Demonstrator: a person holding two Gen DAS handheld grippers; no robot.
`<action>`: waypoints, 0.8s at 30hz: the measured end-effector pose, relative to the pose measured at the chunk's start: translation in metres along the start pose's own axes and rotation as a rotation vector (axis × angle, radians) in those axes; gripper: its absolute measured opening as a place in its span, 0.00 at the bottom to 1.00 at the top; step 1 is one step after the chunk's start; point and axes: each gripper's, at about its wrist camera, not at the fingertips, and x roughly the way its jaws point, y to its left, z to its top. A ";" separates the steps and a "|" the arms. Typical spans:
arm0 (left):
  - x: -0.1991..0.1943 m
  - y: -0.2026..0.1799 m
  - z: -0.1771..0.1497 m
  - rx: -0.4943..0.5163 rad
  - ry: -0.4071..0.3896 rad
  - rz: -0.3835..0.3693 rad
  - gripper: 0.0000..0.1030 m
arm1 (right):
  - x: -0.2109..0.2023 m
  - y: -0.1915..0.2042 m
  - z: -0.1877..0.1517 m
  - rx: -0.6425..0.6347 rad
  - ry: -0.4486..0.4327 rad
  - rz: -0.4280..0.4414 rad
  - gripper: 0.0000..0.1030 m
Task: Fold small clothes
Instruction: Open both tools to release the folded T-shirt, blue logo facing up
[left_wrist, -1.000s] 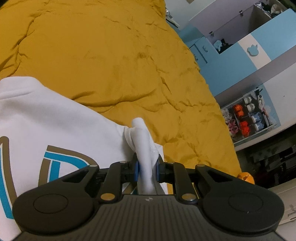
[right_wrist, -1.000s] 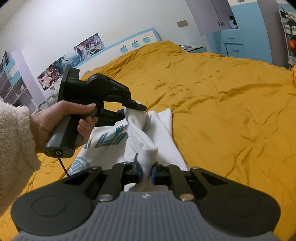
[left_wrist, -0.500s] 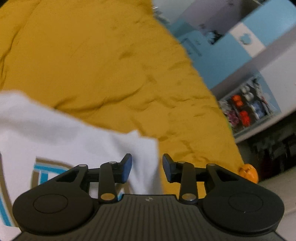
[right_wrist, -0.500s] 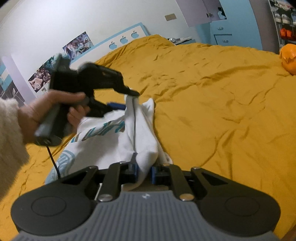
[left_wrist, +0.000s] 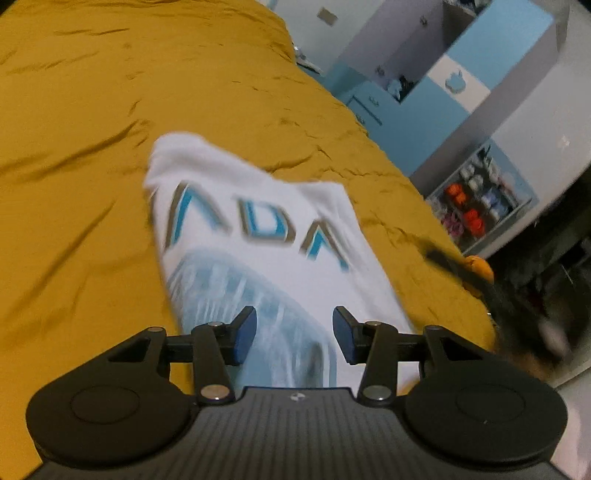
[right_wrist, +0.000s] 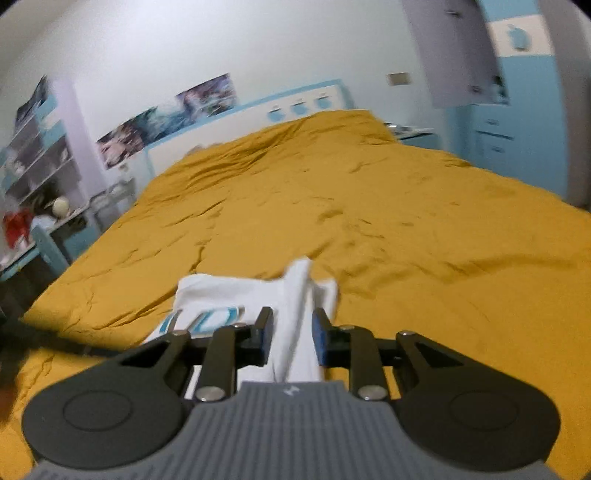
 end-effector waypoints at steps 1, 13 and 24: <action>-0.006 0.003 -0.008 -0.006 -0.015 -0.002 0.51 | 0.017 -0.001 0.008 -0.008 0.020 0.007 0.19; 0.007 -0.007 -0.060 0.087 -0.076 0.063 0.69 | 0.142 -0.006 0.030 -0.001 0.218 -0.046 0.04; 0.013 -0.022 -0.078 0.117 -0.098 0.088 0.78 | 0.168 -0.027 0.013 0.010 0.230 -0.102 0.00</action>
